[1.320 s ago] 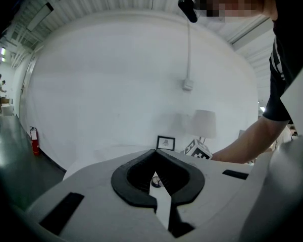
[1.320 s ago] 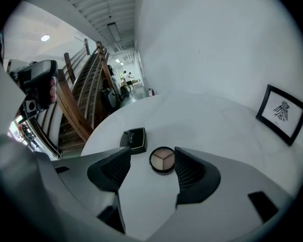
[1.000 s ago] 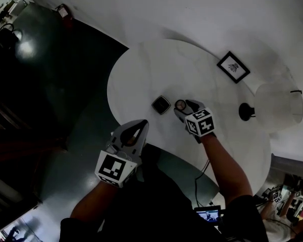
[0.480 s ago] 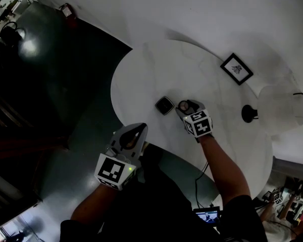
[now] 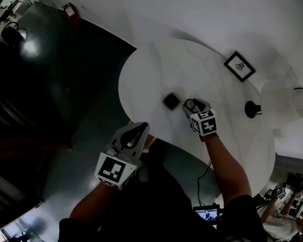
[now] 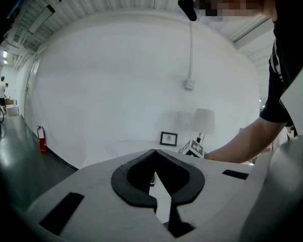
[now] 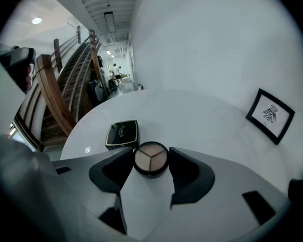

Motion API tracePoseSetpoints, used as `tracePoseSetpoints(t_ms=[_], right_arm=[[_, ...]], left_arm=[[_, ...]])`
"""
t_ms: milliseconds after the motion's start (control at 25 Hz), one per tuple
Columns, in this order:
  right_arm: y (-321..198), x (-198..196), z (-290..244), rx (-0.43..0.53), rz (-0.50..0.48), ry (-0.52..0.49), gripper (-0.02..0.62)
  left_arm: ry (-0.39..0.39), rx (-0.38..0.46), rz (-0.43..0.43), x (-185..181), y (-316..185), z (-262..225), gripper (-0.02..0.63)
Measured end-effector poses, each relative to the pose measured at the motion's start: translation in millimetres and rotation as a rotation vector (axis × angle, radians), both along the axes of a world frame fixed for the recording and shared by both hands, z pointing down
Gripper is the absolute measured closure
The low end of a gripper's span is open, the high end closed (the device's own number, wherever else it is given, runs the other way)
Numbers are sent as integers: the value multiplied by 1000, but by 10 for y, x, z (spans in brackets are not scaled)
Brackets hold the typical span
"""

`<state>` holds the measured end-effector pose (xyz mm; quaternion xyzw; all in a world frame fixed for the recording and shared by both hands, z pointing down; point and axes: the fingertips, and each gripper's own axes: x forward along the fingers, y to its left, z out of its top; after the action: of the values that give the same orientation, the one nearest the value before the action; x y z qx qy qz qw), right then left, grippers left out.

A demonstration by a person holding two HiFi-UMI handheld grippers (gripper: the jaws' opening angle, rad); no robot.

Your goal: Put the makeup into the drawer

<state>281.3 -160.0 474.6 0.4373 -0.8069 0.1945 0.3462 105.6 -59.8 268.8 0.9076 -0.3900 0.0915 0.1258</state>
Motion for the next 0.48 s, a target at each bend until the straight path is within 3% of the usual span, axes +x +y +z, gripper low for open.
tracePoseSetpoints(t_ms=[480], right_arm=[[419, -276, -237, 32, 137, -15, 371]], left_arm=[[5, 11, 97, -577, 190, -28, 596]])
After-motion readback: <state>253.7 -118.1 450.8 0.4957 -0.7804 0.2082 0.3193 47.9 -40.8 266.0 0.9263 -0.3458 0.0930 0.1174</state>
